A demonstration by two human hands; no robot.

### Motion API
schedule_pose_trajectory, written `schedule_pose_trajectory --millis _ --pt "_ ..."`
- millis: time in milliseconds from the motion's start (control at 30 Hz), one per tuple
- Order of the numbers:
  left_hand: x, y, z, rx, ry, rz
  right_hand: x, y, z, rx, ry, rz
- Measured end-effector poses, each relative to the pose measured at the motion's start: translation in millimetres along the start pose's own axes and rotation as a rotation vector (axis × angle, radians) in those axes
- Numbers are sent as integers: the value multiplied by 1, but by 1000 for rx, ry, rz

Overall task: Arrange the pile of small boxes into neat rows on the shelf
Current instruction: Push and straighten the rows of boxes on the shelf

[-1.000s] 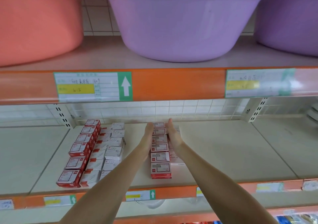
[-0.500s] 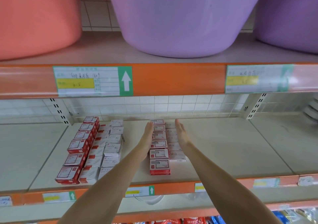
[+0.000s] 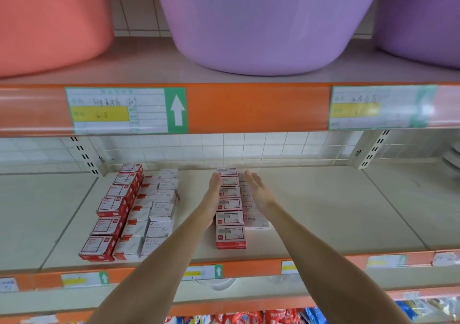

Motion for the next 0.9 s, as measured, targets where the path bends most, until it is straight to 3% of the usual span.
schedule_pose_trajectory --millis 133,300,600,900 --pt "2 1 5 -23 -5 22 -3 5 4 1 60 0" --pt "7 -6 10 -41 -14 1 -5 22 19 80 -76 49" --pt "14 -9 0 -135 48 -24 9 27 -15 216 -61 -59" --pt "26 -7 -1 -79 86 -104 16 25 -20 227 -49 -18"
Point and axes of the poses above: each hand's wrist, its own x-axis towards the middle knuckle, its own z-axis out of the back of the hand, y = z × x, the point moved 10 cm from there along x, towards the middle knuckle, and after that the axes turned 13 degrees about -x, right-handed, at the moved point
